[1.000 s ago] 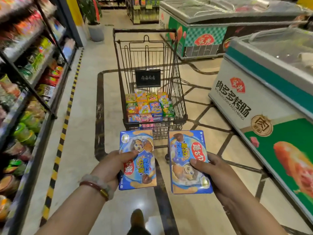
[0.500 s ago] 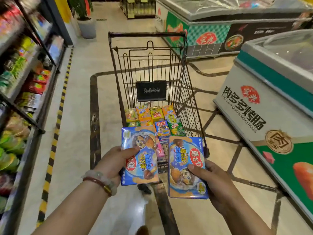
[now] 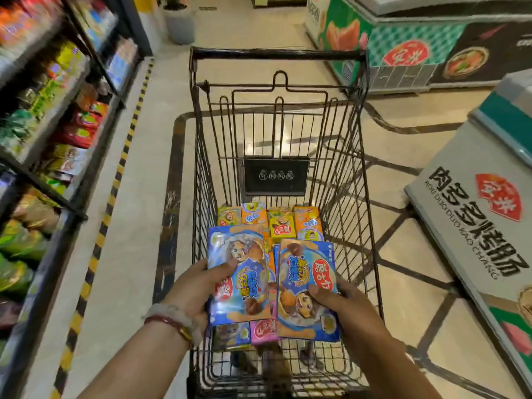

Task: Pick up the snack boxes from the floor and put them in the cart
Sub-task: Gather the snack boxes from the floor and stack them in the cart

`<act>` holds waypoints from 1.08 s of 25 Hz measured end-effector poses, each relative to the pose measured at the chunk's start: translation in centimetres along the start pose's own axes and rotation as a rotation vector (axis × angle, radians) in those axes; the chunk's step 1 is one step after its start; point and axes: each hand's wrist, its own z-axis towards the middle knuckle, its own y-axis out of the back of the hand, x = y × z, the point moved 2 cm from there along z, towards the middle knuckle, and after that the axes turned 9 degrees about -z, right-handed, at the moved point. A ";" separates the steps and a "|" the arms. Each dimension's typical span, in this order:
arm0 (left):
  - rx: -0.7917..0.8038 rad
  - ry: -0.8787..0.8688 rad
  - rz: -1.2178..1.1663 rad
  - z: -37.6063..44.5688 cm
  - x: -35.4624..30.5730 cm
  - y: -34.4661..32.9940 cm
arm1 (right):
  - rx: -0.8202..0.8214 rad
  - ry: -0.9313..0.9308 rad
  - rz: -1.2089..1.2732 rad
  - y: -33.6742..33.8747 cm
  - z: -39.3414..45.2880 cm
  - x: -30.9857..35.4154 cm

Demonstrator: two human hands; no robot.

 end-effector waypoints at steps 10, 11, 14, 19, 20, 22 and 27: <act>-0.543 -0.275 0.292 23.0 2.1 -0.3 | -0.088 -0.076 -0.113 -3.4 25.4 -1.6; -0.590 -0.316 0.313 25.1 2.3 -0.1 | -0.097 -0.059 -0.119 -3.9 27.6 -2.1; -0.672 -0.348 0.376 30.3 2.8 0.5 | -0.073 -0.029 -0.184 -5.5 33.7 -4.2; -0.623 -0.491 0.695 36.4 3.8 2.4 | -0.093 0.089 -0.357 -7.5 39.7 -5.9; -0.633 -0.576 0.796 36.7 4.0 2.4 | -0.103 0.114 -0.412 -7.8 40.2 -6.0; -0.638 -0.748 1.026 36.9 4.7 1.9 | -0.177 0.220 -0.630 -8.4 40.8 -6.2; -0.353 -0.623 1.347 36.8 6.1 1.4 | -0.282 0.768 -1.331 -10.8 40.8 -6.6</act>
